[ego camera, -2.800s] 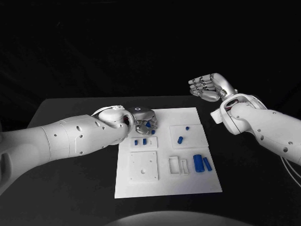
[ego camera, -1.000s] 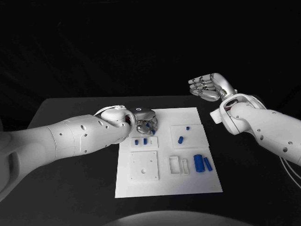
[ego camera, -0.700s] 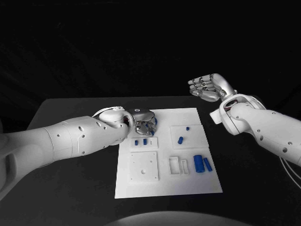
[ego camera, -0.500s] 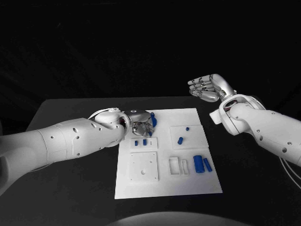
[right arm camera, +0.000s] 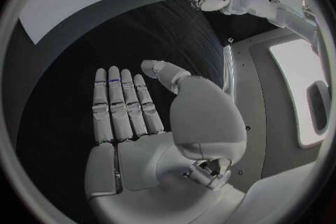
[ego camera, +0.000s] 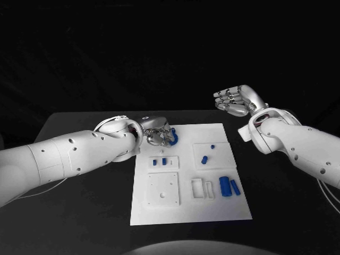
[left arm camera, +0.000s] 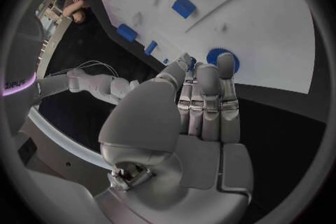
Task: Assemble the parts on the task board
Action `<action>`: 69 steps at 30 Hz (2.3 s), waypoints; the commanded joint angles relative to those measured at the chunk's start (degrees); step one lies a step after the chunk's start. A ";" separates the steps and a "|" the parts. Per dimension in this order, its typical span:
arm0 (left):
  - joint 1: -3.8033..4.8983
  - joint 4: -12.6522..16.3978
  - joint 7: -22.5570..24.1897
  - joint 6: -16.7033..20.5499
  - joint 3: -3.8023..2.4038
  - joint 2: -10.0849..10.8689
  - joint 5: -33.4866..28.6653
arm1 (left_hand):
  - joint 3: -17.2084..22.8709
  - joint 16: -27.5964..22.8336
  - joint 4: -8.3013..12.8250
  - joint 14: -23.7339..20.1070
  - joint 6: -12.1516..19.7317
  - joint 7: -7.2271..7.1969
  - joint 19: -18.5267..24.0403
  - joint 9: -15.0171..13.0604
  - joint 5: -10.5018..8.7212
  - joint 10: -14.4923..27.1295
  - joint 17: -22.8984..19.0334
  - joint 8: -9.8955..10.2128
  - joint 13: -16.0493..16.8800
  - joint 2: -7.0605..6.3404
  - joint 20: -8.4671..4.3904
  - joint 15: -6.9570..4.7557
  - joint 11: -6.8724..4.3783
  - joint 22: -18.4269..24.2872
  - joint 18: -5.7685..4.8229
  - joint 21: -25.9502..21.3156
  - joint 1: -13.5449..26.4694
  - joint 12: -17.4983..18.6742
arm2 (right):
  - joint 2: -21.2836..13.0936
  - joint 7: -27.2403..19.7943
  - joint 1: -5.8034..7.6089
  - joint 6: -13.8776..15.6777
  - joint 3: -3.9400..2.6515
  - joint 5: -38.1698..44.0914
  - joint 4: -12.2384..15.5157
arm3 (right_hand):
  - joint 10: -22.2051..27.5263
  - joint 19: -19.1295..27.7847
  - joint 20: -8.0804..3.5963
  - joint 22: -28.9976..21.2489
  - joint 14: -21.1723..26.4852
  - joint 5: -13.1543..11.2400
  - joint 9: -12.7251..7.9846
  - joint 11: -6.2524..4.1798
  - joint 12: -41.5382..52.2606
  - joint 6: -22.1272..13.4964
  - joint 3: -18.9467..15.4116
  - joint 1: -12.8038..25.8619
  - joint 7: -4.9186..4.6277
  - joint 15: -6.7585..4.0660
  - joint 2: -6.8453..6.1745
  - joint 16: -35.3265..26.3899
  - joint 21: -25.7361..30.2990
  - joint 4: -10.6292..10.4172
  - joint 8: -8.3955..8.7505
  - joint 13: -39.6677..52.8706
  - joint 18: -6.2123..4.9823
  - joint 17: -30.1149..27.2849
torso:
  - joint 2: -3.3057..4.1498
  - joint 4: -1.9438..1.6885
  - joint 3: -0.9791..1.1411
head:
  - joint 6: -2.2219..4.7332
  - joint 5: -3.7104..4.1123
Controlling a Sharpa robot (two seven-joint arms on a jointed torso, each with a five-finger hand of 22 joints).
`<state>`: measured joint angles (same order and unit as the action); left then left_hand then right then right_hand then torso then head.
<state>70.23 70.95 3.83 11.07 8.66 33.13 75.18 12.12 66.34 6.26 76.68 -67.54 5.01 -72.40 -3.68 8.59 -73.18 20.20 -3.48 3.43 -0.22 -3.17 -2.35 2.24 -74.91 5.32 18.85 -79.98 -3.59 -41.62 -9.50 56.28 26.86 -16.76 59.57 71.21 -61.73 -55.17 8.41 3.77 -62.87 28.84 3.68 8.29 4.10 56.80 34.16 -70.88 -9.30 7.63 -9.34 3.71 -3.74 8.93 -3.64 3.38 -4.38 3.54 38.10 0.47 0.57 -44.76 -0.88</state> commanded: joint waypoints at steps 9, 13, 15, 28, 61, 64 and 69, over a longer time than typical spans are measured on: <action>0.57 2.12 -2.02 -1.75 -0.02 2.36 -2.11 | -0.11 -0.10 0.94 -0.12 -0.55 0.16 0.40 -0.06 0.02 -0.76 0.10 -0.15 -0.06 -0.38 -0.13 -0.02 0.00 -1.20 -0.05 0.41 -0.55 0.22 | -0.10 -0.07 -0.02 -0.69 -0.03 1.88 0.06 | 0.31 0.53 -0.03 -0.07 0.44 -0.22 -0.02 -0.01 -0.38 -0.03 -0.45 0.04 -0.23 0.15 -0.19 -0.19 -0.08 0.17 0.07 -0.06 -1.06 -0.09 | 0.05 0.01 -0.02 | -0.08 0.06; 0.58 2.29 -2.04 -1.58 0.42 2.85 -1.31 | -0.08 -0.10 1.03 -0.12 -0.54 0.18 0.43 -0.06 0.07 -0.74 0.10 -0.16 -0.05 -0.36 -0.14 -0.02 0.01 -1.21 -0.05 0.46 -0.62 0.21 | -0.14 -0.09 -0.02 -0.59 -0.03 1.93 0.10 | 0.35 0.56 0.00 -0.07 0.47 -0.26 -0.02 0.00 -0.37 -0.11 -0.69 0.05 -0.22 0.17 -0.21 -0.19 -0.08 0.15 0.07 -0.06 -1.07 -0.09 | 0.06 0.02 -0.01 | -0.12 -0.07; 0.57 2.31 -2.09 -1.72 0.76 3.02 -0.90 | -0.07 -0.11 1.12 -0.13 -0.51 0.19 0.47 -0.05 0.13 -0.75 0.11 -0.15 -0.05 -0.37 -0.14 -0.01 0.01 -1.21 -0.04 0.51 -0.66 0.21 | -0.14 -0.12 -0.02 -0.54 -0.03 1.94 0.13 | 0.38 0.62 0.03 -0.08 0.51 -0.09 -0.03 0.02 -0.37 -0.16 -1.33 0.03 -0.24 0.19 -0.20 -0.19 -0.07 0.07 0.07 -0.06 -1.06 -0.09 | 0.06 0.06 0.00 | -0.13 -0.16; -0.05 1.50 -1.97 -2.69 2.26 2.95 0.60 | -0.09 -0.14 1.50 -0.25 -0.46 0.24 0.75 -0.05 0.15 -0.70 0.13 -0.15 -0.05 -0.38 -0.13 0.01 0.06 -1.22 -0.02 0.84 -0.69 0.22 | -0.04 -0.24 -0.02 -0.64 -0.03 1.94 0.18 | 0.41 0.64 0.05 -0.07 0.52 0.45 -0.03 0.01 -0.36 -0.11 -3.21 -0.04 -0.22 0.21 -0.02 -0.18 -0.07 0.01 0.08 -0.06 -1.05 -0.09 | 0.07 0.15 0.03 | -0.33 -0.16; -0.40 -0.70 -1.64 -3.88 2.66 1.55 0.78 | 0.19 -0.47 2.16 -0.49 -0.29 0.39 1.15 -0.06 0.51 -0.51 0.06 -0.17 -0.05 0.01 -0.24 -0.05 0.15 -1.20 0.00 1.27 -1.02 0.20 | 0.02 -0.81 -0.02 -1.70 -0.03 1.34 -0.03 | 0.56 0.79 0.12 -0.07 0.61 0.78 -0.03 0.04 -0.36 -0.29 -4.14 -0.10 -0.24 0.21 0.11 -0.18 -0.07 0.14 0.07 -0.06 -1.02 -0.09 | 0.07 0.12 0.01 | -0.42 0.09; -0.42 -0.78 -1.59 -4.10 3.00 1.40 0.80 | 0.19 -0.45 2.27 -0.46 -0.31 0.38 1.17 -0.05 0.51 -0.54 0.08 -0.15 -0.05 0.06 -0.25 -0.07 0.13 -1.20 0.00 1.41 -1.02 0.20 | 0.05 -0.86 -0.02 -1.71 -0.03 1.34 -0.04 | 0.56 0.79 0.12 -0.07 0.61 0.78 -0.03 0.04 -0.36 -0.29 -4.14 -0.10 -0.24 0.21 0.11 -0.18 -0.07 0.14 0.07 -0.06 -1.02 -0.09 | 0.06 0.13 0.03 | -0.43 0.08; -0.44 -0.97 -1.57 -4.49 3.46 1.23 0.84 | 0.19 -0.47 2.35 -0.46 -0.33 0.38 1.21 -0.05 0.46 -0.53 0.09 -0.16 -0.05 0.16 -0.26 -0.08 0.13 -1.19 0.01 1.50 -1.00 0.20 | 0.06 -0.95 -0.02 -1.71 -0.03 1.31 -0.06 | 0.54 0.80 0.12 -0.07 0.62 0.84 -0.03 0.02 -0.35 -0.25 -4.18 -0.03 -0.23 0.19 0.22 -0.19 -0.07 0.14 0.07 -0.06 -1.04 -0.09 | 0.04 0.12 0.05 | -0.45 0.16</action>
<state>70.03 69.85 1.80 8.12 11.88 34.59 75.71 12.30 66.08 8.18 76.67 -67.72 5.21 -71.65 -3.68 8.93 -73.60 20.27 -3.28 3.40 -0.15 -3.48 -2.35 2.24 -74.92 4.89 20.17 -80.52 -3.59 -41.61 -9.67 56.28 25.93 -16.76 60.76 71.12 -61.53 -54.87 8.49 3.78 -62.73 29.29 3.68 8.50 4.10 56.80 30.20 -70.88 -9.29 7.76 -9.35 3.71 -3.74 9.08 -3.64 3.40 -4.38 3.54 38.14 0.58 0.59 -45.19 -0.76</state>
